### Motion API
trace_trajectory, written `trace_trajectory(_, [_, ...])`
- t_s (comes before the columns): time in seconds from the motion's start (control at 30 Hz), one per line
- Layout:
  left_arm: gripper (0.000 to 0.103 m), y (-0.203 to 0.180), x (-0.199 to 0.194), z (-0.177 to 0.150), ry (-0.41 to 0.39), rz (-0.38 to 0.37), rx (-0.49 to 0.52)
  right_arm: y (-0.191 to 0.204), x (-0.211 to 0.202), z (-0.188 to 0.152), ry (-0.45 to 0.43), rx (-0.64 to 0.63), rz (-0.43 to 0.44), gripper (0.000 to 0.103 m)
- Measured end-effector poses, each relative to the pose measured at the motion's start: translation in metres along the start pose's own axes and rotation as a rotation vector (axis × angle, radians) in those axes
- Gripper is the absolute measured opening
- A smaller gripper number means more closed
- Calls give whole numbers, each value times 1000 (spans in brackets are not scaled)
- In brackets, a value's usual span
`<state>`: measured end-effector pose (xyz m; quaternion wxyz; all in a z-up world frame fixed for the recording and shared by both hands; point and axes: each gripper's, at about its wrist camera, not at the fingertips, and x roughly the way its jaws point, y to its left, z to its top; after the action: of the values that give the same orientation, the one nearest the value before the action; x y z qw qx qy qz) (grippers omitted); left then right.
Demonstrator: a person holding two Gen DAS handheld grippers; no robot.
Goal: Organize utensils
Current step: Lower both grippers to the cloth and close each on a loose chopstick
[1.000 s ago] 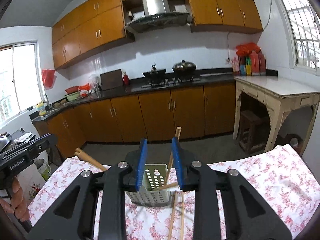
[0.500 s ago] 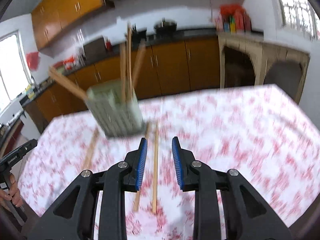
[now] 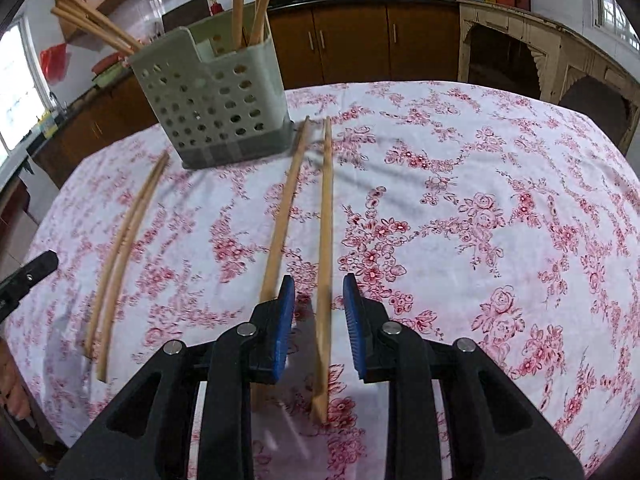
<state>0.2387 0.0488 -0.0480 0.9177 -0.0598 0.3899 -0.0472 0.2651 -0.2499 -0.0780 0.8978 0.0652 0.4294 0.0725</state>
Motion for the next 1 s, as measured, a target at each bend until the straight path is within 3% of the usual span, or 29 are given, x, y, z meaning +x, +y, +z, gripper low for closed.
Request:
trace_trajectory(0.13, [31, -6, 7, -1, 17, -19, 13, -1, 3, -2, -5, -8, -30, 8])
trace_trajectory(0.23, [31, -14, 13, -2, 39, -42, 30, -4, 4, -1, -7, 0, -41, 8])
trace_trajectory(0.33, [29, -20, 20, -3, 59, -57, 46, -26, 6, 8, -19, 94, -103, 8])
trace_trajectory(0.43, [21, -26, 27, -4, 82, -62, 58, -42, 6, 13, -15, 164, -116, 8])
trace_trajectory(0.63, [18, -37, 43, -8, 120, -41, 89, -42, 5, 11, -18, 139, -121, 8])
trace_trajectory(0.7, [11, -39, 49, -10, 133, -23, 95, -43, 5, 11, -16, 143, -116, 8])
trace_trajectory(0.8, [10, -42, 53, -8, 124, 19, 100, -37, 7, 12, -16, 114, -117, 8])
trace_trajectory(1.0, [8, -10, 61, 9, 126, 55, 32, -40, 9, 19, -25, 103, -132, 8])
